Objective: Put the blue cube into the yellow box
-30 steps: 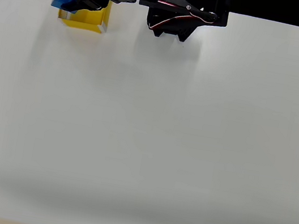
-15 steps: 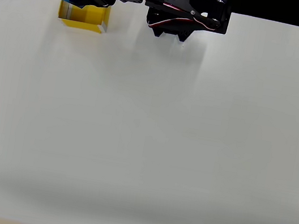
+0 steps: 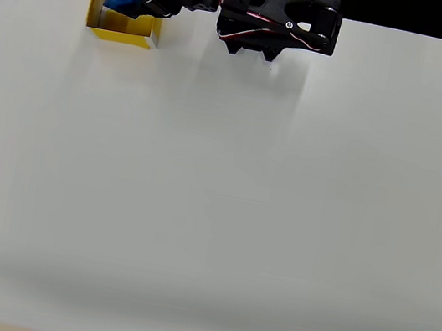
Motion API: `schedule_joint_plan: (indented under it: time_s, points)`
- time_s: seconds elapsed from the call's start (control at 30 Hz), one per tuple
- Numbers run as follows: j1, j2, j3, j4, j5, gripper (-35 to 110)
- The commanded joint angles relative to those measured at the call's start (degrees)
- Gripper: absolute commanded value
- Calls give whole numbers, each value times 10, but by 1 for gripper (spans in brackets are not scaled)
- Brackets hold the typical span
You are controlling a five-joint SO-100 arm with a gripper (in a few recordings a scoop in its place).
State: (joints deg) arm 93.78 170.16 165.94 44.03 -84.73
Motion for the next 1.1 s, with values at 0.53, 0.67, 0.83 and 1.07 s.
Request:
schedule_joint_plan:
  time_s: [0.53,0.67,0.83,1.07]
  points:
    - [19,42,0,-47,-26,37]
    - [7,17,-89,-10,-49,26]
    - [-46,-34,-229,81,-54,15]
    - [-194,-42,-295,106,-67,4]
